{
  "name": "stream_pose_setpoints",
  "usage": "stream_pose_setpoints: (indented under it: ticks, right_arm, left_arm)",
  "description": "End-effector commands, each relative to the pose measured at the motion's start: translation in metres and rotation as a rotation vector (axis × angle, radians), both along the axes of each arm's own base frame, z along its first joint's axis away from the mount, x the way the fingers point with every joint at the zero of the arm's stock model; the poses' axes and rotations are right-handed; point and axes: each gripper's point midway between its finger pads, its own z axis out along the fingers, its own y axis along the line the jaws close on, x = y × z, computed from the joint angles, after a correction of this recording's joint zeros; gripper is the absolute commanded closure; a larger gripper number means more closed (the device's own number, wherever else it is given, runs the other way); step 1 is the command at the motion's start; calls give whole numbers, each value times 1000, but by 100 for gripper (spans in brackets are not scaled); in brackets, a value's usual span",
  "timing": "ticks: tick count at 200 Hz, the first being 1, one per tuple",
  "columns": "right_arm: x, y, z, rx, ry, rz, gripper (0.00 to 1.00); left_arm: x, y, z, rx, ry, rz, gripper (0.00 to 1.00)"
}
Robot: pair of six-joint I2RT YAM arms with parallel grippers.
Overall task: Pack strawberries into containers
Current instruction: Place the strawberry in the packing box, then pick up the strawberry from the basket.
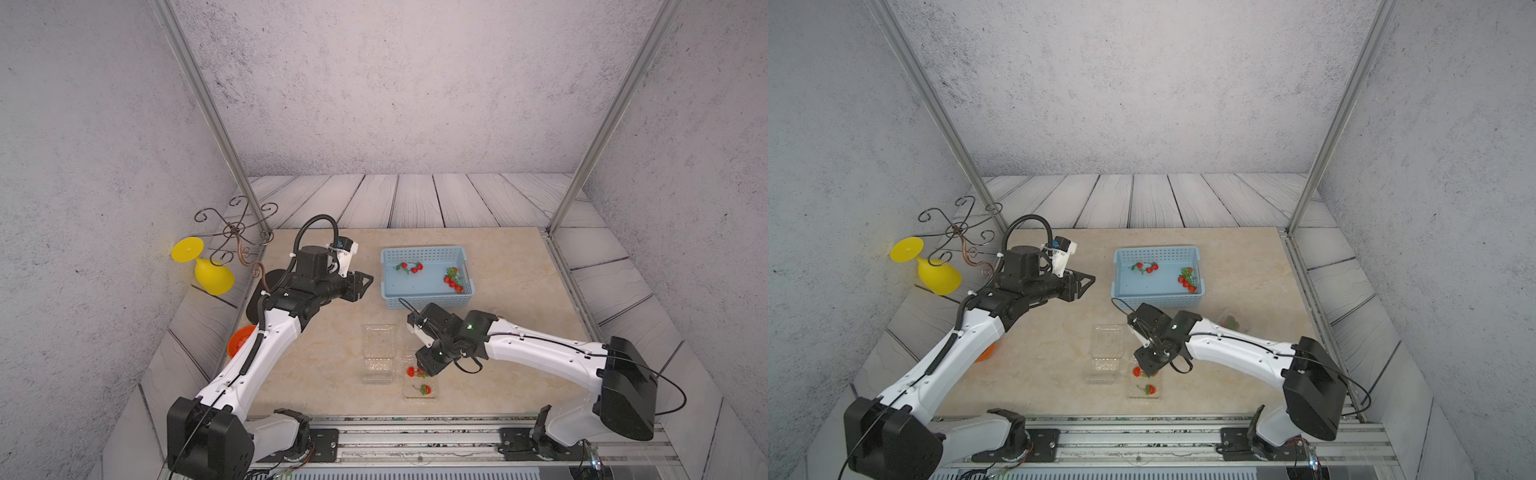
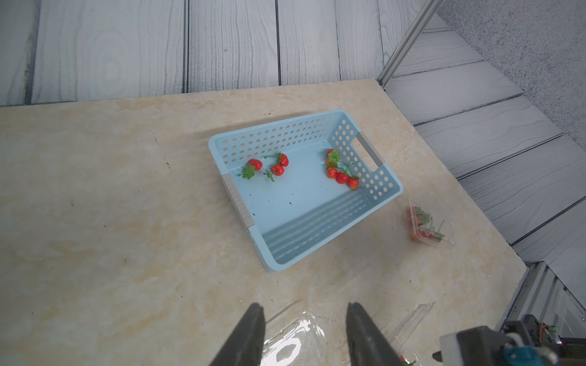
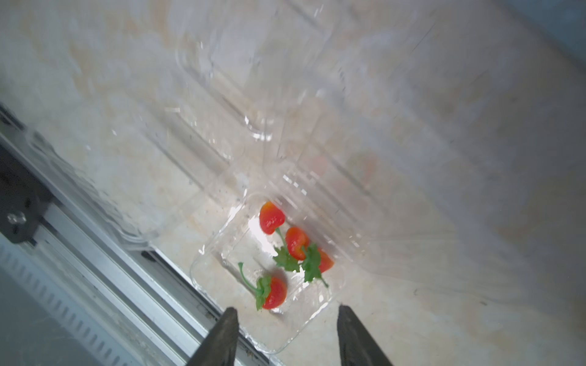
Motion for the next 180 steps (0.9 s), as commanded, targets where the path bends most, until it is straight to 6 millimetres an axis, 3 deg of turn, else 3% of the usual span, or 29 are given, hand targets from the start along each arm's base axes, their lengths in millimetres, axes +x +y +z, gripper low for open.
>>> stream_pose_setpoints:
  ticks: [1,43,71,91,128,180]
  right_arm:
    - [40,-17,26,9,-92,-73,47]
    - [146,-59,32,-41,-171,-267,47]
    - [215,-79,19,-128,-189,-359,47]
    - [252,-88,4,-192,-183,-392,47]
    - [297,-95,-27,-268,-156,-413,47]
    - [314,-96,-62,-341,-124,-395,50]
  left_arm:
    - [-3,2,-2,11,-1,-2,54]
    - [-1,3,-7,23,7,4,54]
    - [1,3,-11,31,17,7,54]
    - [1,3,-13,38,20,7,54]
    - [3,4,-15,46,22,9,54]
    - [5,4,-17,47,29,10,54]
